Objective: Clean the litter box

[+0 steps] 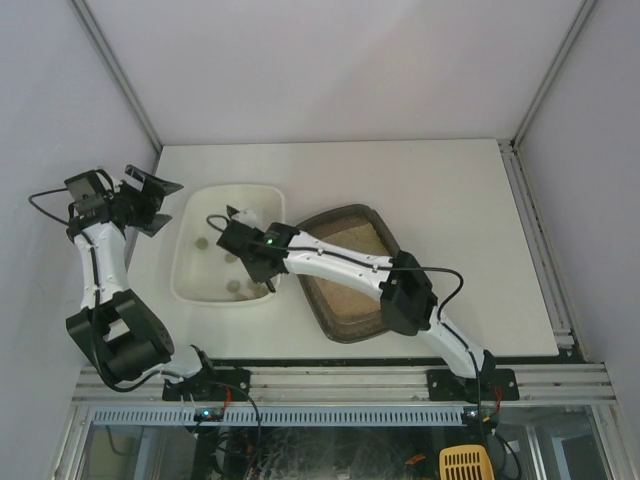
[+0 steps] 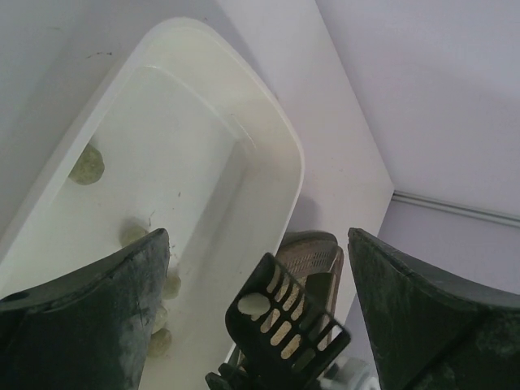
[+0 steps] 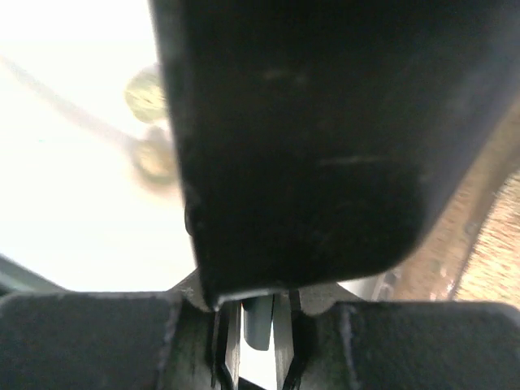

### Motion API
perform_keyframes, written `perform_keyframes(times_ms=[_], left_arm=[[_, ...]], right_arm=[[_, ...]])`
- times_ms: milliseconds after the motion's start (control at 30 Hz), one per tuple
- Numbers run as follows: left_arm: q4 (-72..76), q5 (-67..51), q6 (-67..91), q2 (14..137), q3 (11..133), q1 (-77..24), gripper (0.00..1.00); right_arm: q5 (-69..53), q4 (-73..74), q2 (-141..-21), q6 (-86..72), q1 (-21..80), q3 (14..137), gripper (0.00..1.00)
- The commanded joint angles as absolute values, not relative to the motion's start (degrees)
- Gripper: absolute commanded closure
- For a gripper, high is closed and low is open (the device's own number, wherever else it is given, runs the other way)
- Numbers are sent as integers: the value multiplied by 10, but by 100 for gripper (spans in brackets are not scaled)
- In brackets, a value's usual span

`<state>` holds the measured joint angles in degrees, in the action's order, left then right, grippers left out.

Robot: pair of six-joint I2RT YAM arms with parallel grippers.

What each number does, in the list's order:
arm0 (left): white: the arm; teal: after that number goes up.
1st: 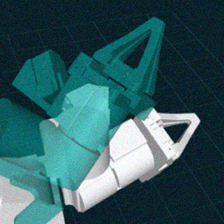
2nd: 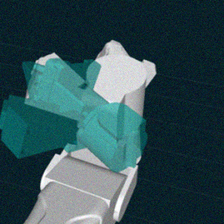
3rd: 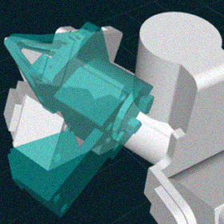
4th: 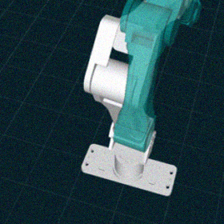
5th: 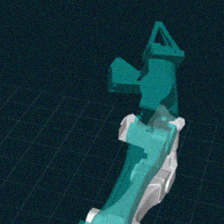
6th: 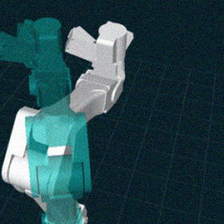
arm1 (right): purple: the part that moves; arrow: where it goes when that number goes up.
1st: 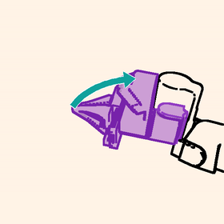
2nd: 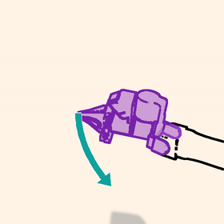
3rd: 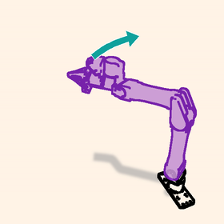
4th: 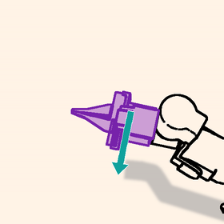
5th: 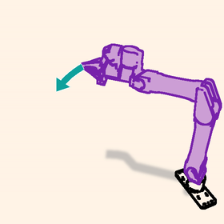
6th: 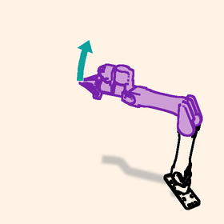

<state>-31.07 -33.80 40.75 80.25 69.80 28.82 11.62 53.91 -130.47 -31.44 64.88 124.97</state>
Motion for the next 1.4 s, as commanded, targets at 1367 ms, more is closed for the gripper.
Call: perform_keyframes(times_ms=[1367], left_arm=[[-217, -369, 446, 754, 623, 278, 8]], right_arm=[[-127, 295, -829, -328, 469, 557, 100]])
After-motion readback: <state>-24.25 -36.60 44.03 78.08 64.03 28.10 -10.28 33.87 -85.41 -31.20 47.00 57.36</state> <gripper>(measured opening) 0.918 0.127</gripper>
